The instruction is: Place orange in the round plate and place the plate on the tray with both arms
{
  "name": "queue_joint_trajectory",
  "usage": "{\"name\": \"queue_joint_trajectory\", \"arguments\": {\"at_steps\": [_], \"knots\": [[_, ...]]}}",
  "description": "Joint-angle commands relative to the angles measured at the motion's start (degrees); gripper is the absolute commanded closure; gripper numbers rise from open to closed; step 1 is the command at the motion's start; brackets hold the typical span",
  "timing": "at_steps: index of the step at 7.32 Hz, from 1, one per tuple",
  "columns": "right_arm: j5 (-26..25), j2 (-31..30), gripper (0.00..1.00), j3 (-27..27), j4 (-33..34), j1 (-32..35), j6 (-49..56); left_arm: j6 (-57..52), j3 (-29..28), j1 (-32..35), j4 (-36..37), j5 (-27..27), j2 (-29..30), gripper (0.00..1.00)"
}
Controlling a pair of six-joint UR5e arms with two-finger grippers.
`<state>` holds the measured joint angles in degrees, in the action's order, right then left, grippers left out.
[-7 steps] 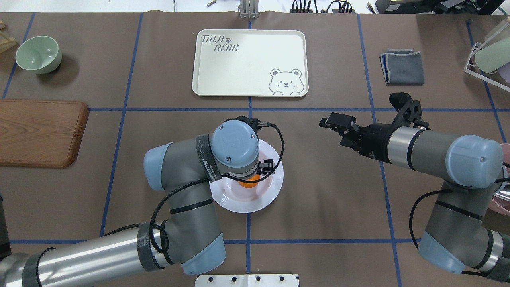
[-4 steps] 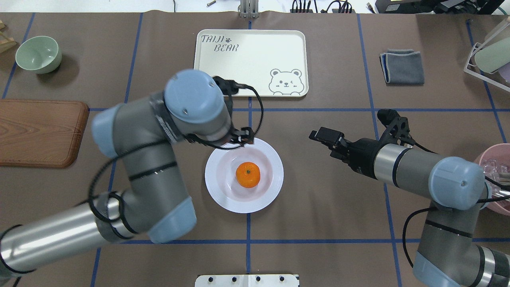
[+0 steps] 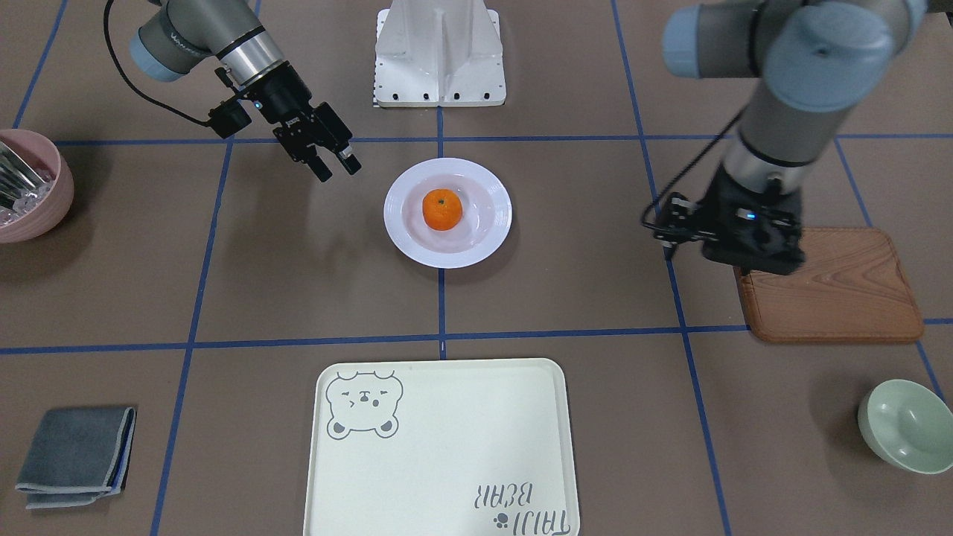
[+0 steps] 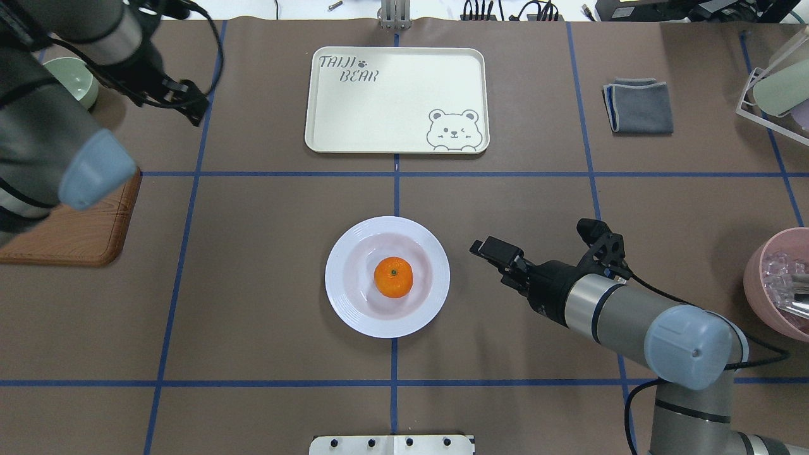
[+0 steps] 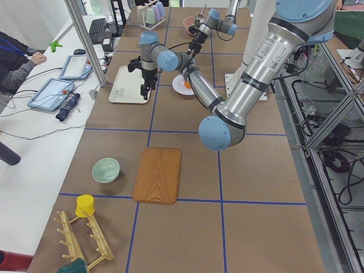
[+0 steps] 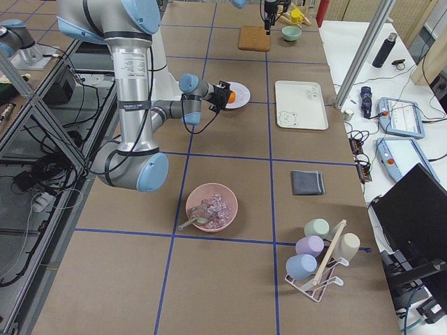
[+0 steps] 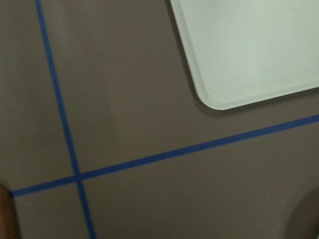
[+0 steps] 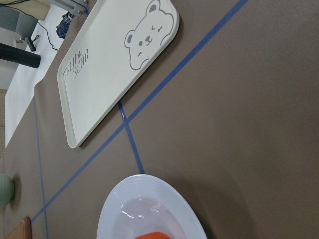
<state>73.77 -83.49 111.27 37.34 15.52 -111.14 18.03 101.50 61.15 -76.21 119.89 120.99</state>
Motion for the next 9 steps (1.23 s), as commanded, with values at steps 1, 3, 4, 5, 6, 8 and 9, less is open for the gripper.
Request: {"name": "queue_joint_trajectory", "arguments": {"at_steps": [1, 3, 4, 5, 6, 8, 9], "knots": [[-7.6, 2.9, 0.02, -1.0, 0.5, -4.7, -0.9, -27.3, -7.4, 14.7, 2.6, 5.1, -4.2, 0.02], [-10.9, 5.4, 0.06, -3.3, 0.5, -7.8, -2.6, -44.1, -19.2, 24.9, 0.6, 6.2, -4.8, 0.02], [-12.0, 5.7, 0.14, -4.5, 0.5, -8.7, -3.0, -47.2, -21.3, 29.2, -1.6, 5.3, -6.1, 0.02], [-13.3, 6.9, 0.37, -6.7, 0.5, -9.4, -3.1, -47.0, -21.9, 30.4, -2.3, 5.3, -7.1, 0.02], [-13.3, 7.6, 0.46, -8.3, 0.5, -9.7, -3.1, -47.5, -21.8, 31.3, -2.4, 5.5, -8.6, 0.02], [-13.0, 7.6, 0.46, -10.5, 0.5, -10.1, -3.0, -47.6, -21.8, 31.7, -2.4, 5.7, -8.8, 0.02], [-12.8, 7.6, 0.46, -10.6, 0.5, -10.0, -2.9, -47.6, -21.7, 31.8, -2.4, 5.7, -9.1, 0.02]]}}
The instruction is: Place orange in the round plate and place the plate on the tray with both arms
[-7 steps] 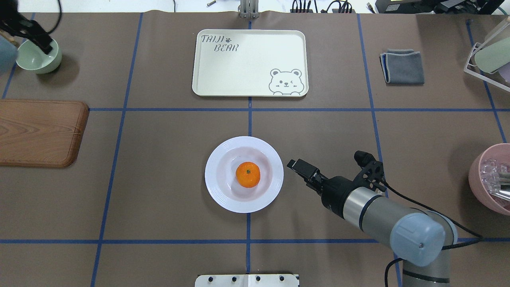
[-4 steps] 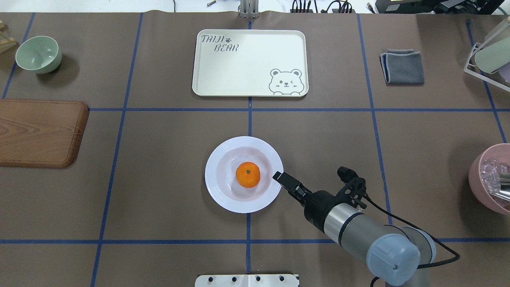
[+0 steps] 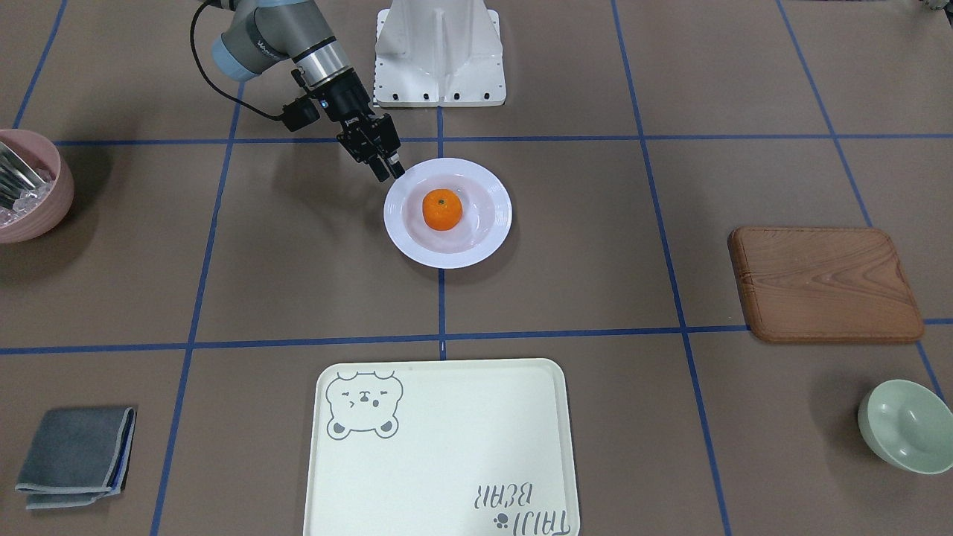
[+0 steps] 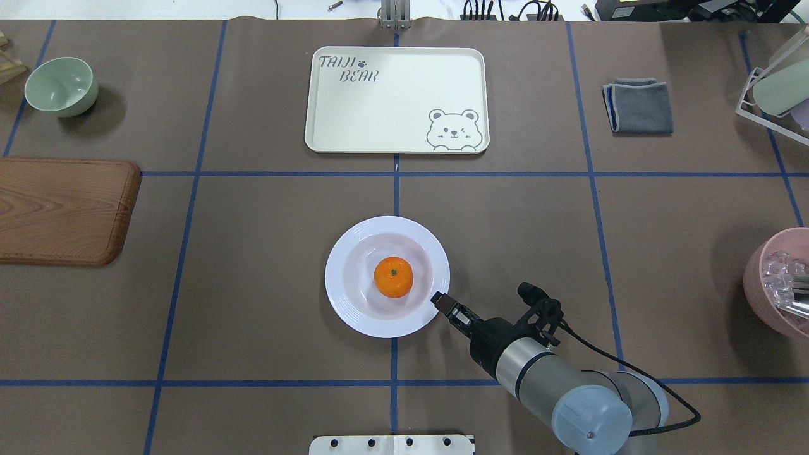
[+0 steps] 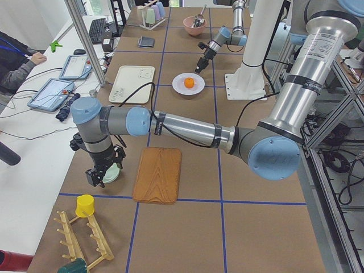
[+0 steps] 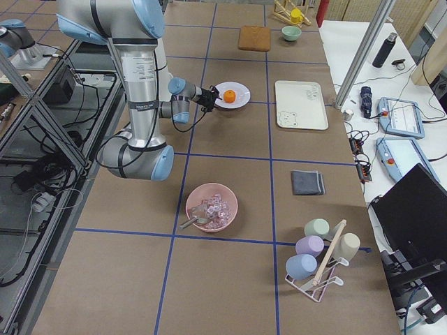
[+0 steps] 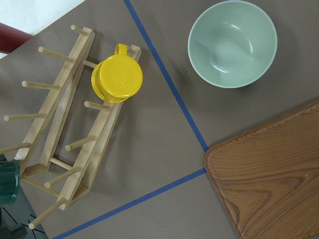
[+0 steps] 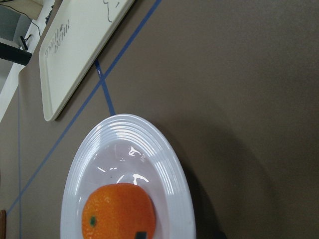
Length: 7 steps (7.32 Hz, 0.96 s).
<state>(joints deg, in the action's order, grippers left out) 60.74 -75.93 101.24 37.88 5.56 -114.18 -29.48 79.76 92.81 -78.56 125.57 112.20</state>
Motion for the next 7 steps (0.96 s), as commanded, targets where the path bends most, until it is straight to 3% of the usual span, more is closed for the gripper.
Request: {"name": "queue_joint_trajectory", "arguments": {"at_steps": [1, 5, 7], "knots": [[0.3, 0.0, 0.46, -0.3, 0.0, 0.0, 0.2, 0.0, 0.3, 0.2, -0.2, 0.0, -1.1, 0.02], [0.1, 2.3, 0.46, -2.6, 0.1, -0.2, -0.5, -0.1, 0.6, 0.2, -0.2, 0.0, -1.2, 0.02], [-0.1, 4.4, 0.52, -4.8, 0.2, -0.2, -1.0, 0.1, 0.5, 0.2, -0.2, 0.1, -2.0, 0.02]]}}
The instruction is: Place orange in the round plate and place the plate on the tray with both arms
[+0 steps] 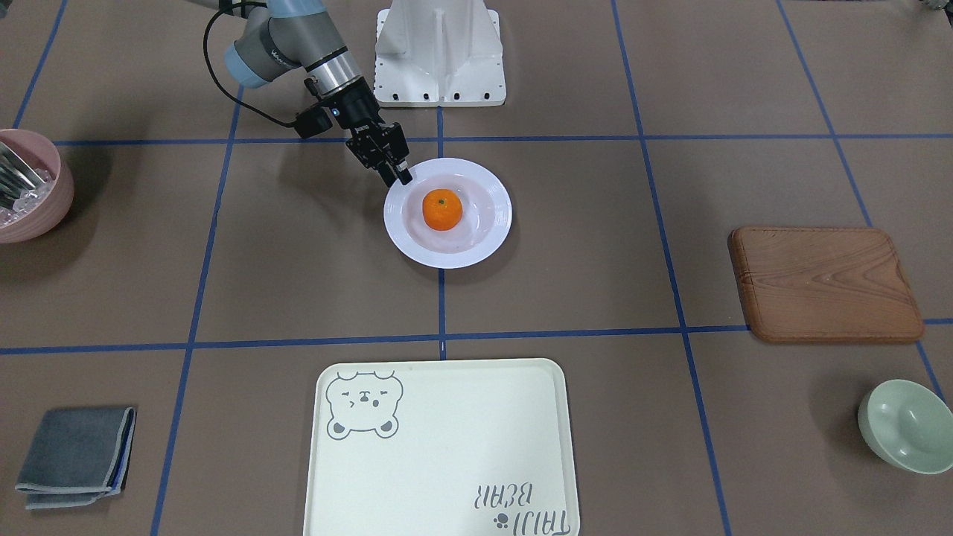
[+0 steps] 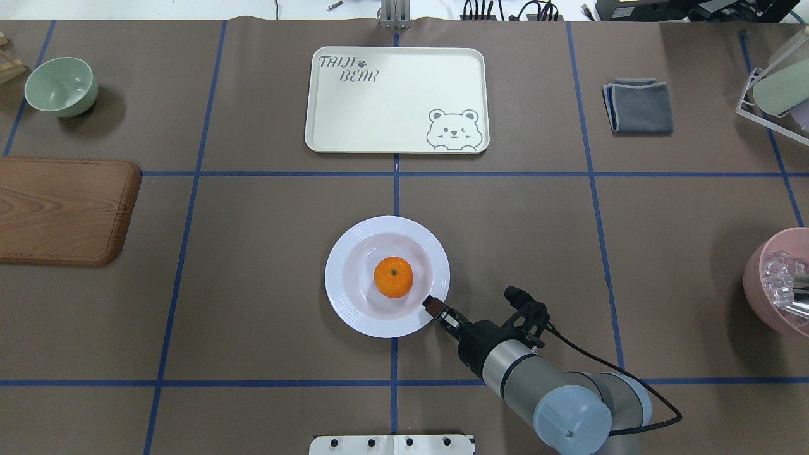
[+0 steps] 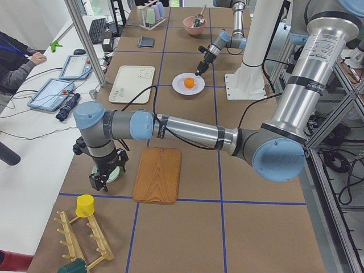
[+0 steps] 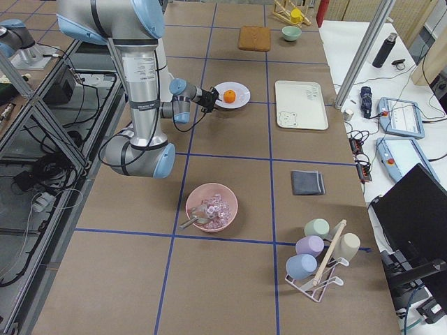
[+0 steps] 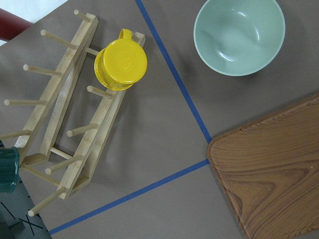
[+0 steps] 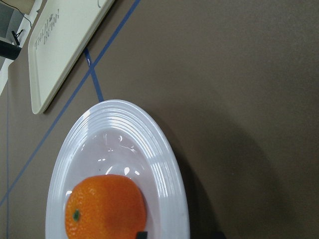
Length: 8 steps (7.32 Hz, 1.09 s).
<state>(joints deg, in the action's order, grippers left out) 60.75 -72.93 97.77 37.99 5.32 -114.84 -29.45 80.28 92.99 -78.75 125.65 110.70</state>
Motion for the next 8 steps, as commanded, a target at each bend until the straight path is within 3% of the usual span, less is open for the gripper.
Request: {"name": "queue_joint_trajectory", "arguments": {"at_steps": [1, 2, 3, 4, 5, 6, 8], "knots": [[-0.2, 1.7, 0.62, -1.3, 0.0, 0.1, -0.4, 0.6, -0.2, 0.0, 0.0, 1.5, -1.6, 0.02], [-0.2, 1.7, 0.65, -1.3, 0.0, 0.3, -0.6, 3.6, -0.4, 0.0, 0.0, 7.8, -3.6, 0.02], [-0.2, 1.7, 0.65, -1.2, 0.0, 0.5, -0.7, 12.5, 0.0, 0.3, -0.1, 10.8, -4.3, 0.02], [-0.2, 1.7, 0.67, -1.2, 0.0, 0.6, -0.7, 12.8, 0.4, 1.0, -2.7, 10.9, -6.6, 0.02], [-0.2, 1.7, 0.79, -1.2, 0.0, 0.6, -1.1, 12.8, 0.1, 1.0, -5.2, 10.9, -8.0, 0.02], [-0.3, 1.7, 1.00, -1.1, -0.1, 0.6, -1.6, 12.8, 0.2, 1.1, -5.3, 10.9, -8.0, 0.02], [-0.4, 1.8, 1.00, -0.6, -0.7, 1.3, -3.3, 12.9, 0.3, 1.0, -5.3, 10.9, -8.0, 0.02]]}}
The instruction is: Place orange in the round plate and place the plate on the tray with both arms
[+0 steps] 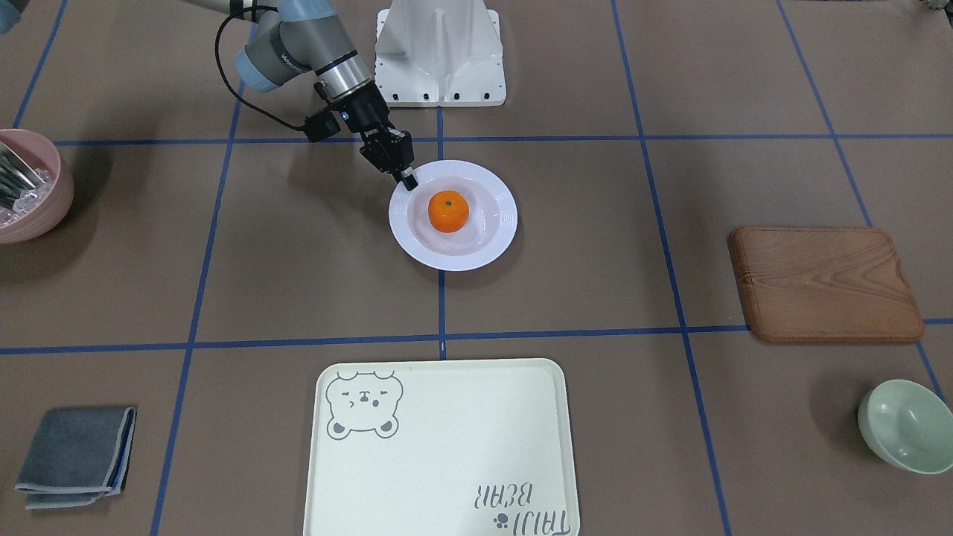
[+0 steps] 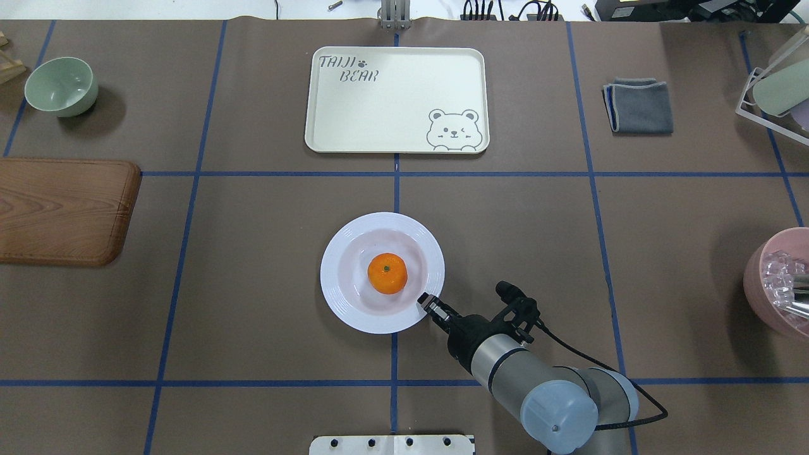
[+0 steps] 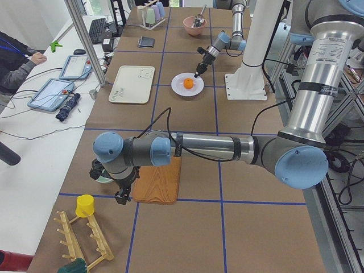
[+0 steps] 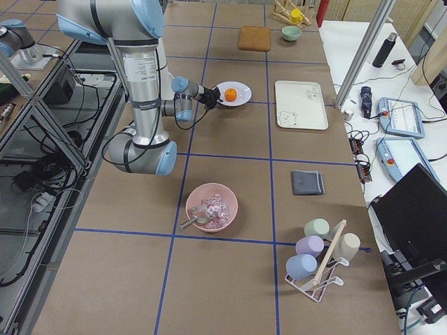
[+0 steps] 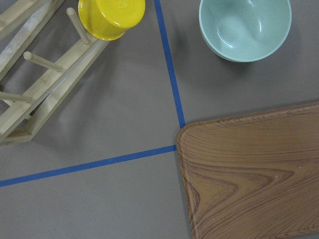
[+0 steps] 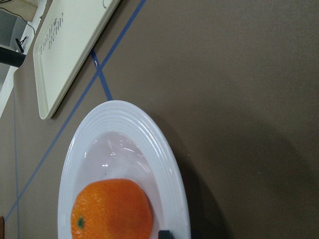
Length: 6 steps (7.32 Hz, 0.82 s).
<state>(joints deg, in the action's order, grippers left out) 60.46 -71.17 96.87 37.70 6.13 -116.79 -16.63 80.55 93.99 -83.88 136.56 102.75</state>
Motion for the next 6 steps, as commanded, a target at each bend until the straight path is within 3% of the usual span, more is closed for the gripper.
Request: {"name": "queue_joint_trajectory", "arguments": {"at_steps": [1, 4, 6], "knots": [[-0.1, 0.1, 1.00, 1.8, -0.4, 1.2, -2.7, 0.5, 0.0, 0.1, -0.1, 0.0, -0.2, 0.02], [-0.2, 0.2, 1.00, 3.8, -0.6, 3.4, -4.8, 0.5, 0.1, 0.0, -0.1, 0.0, -0.2, 0.02], [-2.3, 0.3, 1.00, 3.8, -5.0, 3.4, -5.8, 0.5, 0.2, 0.0, -0.1, 0.0, -0.2, 0.02]]}}
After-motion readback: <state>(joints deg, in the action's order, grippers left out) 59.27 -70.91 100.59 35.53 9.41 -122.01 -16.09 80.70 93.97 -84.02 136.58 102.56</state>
